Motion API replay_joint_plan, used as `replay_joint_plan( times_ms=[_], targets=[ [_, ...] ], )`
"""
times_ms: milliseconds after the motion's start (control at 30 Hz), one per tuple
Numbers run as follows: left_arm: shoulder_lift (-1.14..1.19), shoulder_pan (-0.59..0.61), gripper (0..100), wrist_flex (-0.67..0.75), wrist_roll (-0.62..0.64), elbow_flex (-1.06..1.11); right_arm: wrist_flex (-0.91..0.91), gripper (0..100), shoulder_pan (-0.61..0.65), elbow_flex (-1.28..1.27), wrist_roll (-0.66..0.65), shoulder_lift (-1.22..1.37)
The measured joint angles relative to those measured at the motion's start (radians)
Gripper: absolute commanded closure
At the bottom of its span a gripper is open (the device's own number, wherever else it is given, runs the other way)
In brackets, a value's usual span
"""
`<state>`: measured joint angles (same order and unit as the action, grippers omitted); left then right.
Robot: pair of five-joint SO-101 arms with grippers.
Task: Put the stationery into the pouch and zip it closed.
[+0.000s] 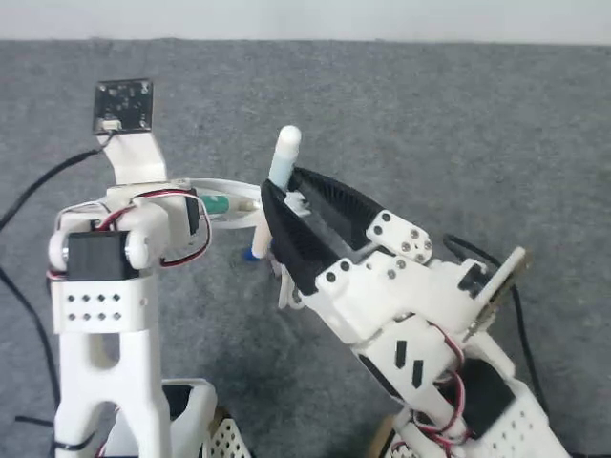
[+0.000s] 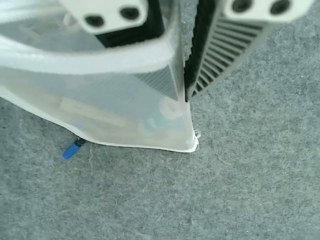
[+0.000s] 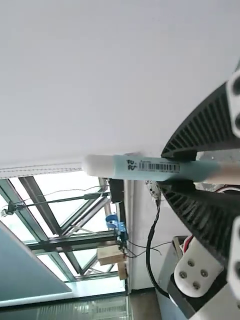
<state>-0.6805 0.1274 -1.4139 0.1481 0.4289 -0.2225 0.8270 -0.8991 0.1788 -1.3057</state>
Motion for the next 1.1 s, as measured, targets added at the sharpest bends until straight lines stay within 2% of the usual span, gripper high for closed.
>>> replay_joint_plan(
  times_ms=[233, 367, 500, 733, 1100],
  targets=[
    [0.000, 0.000, 99, 0.000, 0.000, 0.000, 0.319, 99.2, 0.000, -0.172, 0.000, 0.002],
    [0.000, 0.000, 99, 0.000, 0.000, 0.000, 0.411, 99.2, 0.000, -0.196, -0.008, 0.002],
    [0.000, 0.000, 99, 0.000, 0.000, 0.000, 0.482, 99.2, 0.000, -0.203, -0.060, 0.035],
    [0.000, 0.000, 99, 0.000, 0.000, 0.000, 0.718, 99.2, 0.000, -0.278, -0.172, 0.203],
    [0.000, 0.000, 99, 0.000, 0.000, 0.000, 0.806, 98.7, 0.000, -0.288, -0.199, 0.402]
  ],
)
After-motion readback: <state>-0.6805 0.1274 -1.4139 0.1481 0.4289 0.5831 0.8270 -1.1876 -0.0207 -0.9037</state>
